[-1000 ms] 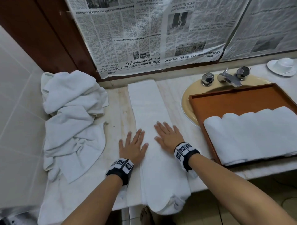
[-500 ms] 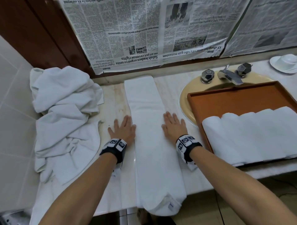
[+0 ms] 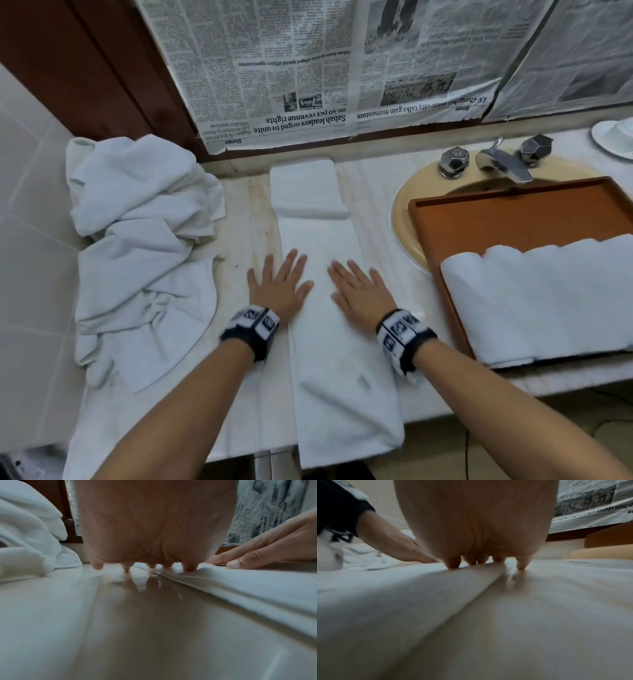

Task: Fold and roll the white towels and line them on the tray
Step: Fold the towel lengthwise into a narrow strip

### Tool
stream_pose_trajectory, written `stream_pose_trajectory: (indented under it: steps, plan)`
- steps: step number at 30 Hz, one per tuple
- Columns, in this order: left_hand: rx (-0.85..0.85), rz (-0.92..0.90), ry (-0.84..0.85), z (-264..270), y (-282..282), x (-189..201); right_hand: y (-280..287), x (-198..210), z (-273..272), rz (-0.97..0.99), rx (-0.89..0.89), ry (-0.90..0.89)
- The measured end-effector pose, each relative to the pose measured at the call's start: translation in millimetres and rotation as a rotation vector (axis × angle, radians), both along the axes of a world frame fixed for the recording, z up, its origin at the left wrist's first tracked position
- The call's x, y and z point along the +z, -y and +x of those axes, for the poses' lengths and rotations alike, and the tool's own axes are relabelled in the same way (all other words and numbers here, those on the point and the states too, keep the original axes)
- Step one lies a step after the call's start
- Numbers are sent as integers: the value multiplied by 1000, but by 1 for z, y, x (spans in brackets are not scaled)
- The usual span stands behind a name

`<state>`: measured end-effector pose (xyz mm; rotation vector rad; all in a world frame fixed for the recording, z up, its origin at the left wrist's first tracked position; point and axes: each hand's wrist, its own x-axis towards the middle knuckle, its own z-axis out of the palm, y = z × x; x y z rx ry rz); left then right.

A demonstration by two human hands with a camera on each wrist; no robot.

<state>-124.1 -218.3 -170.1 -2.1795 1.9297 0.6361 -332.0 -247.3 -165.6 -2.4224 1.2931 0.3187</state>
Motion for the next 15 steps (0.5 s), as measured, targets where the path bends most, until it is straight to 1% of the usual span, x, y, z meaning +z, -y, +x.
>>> stream_pose_trajectory:
  steps: [3,4,6,8,10,12,15]
  plan:
    - [27,39,-24,11,32,7,39,3,8,24,20,-14]
    - [38,21,-31,12,37,10,48,4,9,19,14,22]
    - [54,-56,-50,13,32,17,51,10,4,-13,-42,174]
    - [49,-141,-94,10,15,21,35,16,-8,-40,-113,330]
    - [18,-164,-129,4,-11,22,5,20,-22,-26,-168,411]
    - [-17,-143,-144,-4,-38,19,-30,24,-36,8,-202,408]
    - [-34,-76,-138,-10,-65,10,-74,27,-46,123,-228,309]
